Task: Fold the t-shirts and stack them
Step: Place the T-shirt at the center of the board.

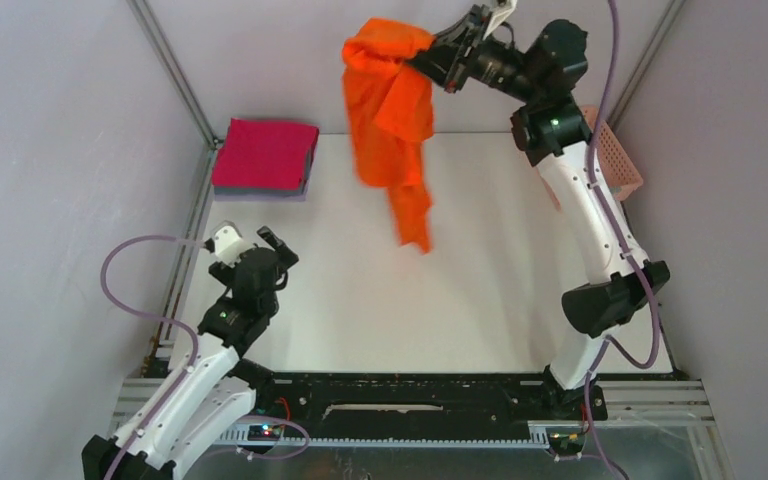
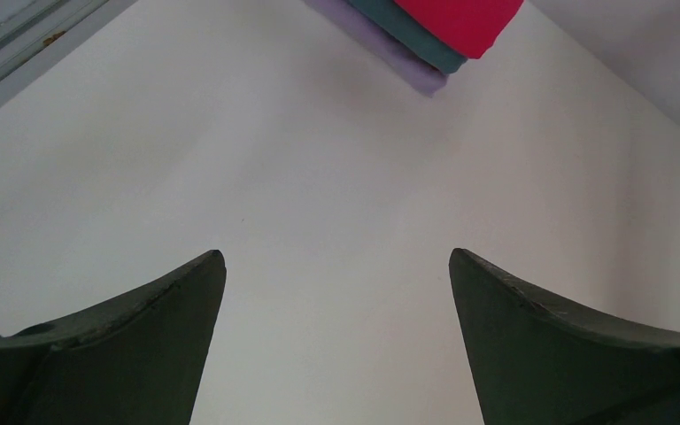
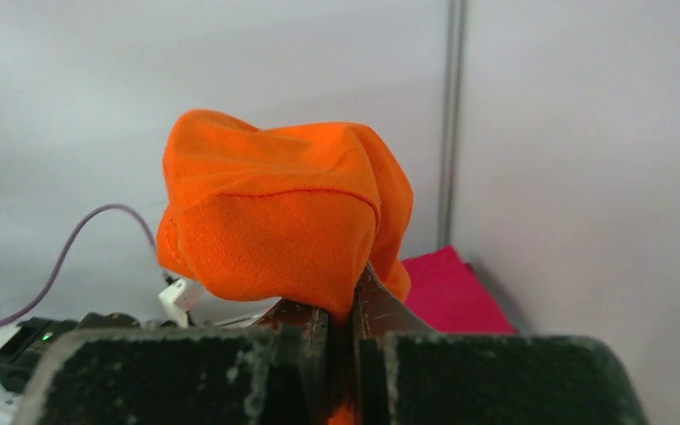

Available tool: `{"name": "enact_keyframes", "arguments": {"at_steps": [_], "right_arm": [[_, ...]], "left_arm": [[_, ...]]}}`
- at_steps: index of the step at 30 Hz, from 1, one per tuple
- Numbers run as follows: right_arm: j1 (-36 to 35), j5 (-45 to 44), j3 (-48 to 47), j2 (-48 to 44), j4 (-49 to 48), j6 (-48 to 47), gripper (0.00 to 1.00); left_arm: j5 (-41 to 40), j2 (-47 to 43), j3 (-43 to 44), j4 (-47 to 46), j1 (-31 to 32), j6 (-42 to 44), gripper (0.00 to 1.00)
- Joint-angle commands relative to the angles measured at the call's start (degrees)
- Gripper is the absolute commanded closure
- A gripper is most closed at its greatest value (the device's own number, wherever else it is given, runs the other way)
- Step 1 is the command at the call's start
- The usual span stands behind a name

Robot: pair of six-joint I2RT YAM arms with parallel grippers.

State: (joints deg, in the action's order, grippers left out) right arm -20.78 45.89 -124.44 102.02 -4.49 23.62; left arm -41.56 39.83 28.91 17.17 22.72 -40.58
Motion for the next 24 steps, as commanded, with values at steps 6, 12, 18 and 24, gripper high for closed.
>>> {"name": "enact_keyframes", "arguments": {"at_steps": [6,12,18,24], "right_arm": [[2.4,-3.7,38.6,-19.3,-8.2,2.3,0.91],[9.6,-30.8,81.7,-37.7,-6.8,5.1,0.66],[14.6,-51.0,87.5,-42.7,10.6,3.6,0.01],[2.5,-52.8,90.3,-51.0,10.4,-4.9,0.0]], "left_arm": [[5.1,-9.6,-4.1,-1.6,-0.5,-0.1,0.0],[7.9,-10.9,-4.3,-1.2,-0.5,-0.1,0.0],[13.2,-3.3,-1.8,0.0,-0.5,-1.3,0.0],[16.8,2.5,-1.9,3.5,-0.5,-4.5,0.0]]}}
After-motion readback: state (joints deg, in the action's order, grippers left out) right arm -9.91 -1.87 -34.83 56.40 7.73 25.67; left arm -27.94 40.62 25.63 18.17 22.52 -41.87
